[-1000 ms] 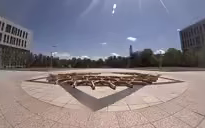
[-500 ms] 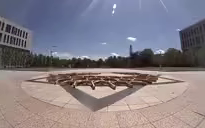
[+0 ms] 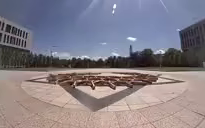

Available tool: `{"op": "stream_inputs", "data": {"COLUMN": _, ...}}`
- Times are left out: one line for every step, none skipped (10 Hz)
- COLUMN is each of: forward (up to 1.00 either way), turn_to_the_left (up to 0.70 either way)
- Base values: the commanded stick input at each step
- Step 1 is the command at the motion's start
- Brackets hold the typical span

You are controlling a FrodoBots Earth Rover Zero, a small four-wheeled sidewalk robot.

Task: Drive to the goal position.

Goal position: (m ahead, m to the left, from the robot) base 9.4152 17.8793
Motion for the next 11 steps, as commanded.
{"op": "stream_inputs", "data": {"forward": 0.06, "turn_to_the_left": 0.0}}
{"op": "stream_inputs", "data": {"forward": 0.06, "turn_to_the_left": 0.0}}
{"op": "stream_inputs", "data": {"forward": 0.07, "turn_to_the_left": 0.0}}
{"op": "stream_inputs", "data": {"forward": 0.06, "turn_to_the_left": 0.0}}
{"op": "stream_inputs", "data": {"forward": 0.06, "turn_to_the_left": 0.0}}
{"op": "stream_inputs", "data": {"forward": 0.06, "turn_to_the_left": 0.0}}
{"op": "stream_inputs", "data": {"forward": 0.07, "turn_to_the_left": 0.0}}
{"op": "stream_inputs", "data": {"forward": 0.06, "turn_to_the_left": 0.0}}
{"op": "stream_inputs", "data": {"forward": 0.06, "turn_to_the_left": 0.0}}
{"op": "stream_inputs", "data": {"forward": 0.06, "turn_to_the_left": 0.0}}
{"op": "stream_inputs", "data": {"forward": 0.06, "turn_to_the_left": 0.0}}
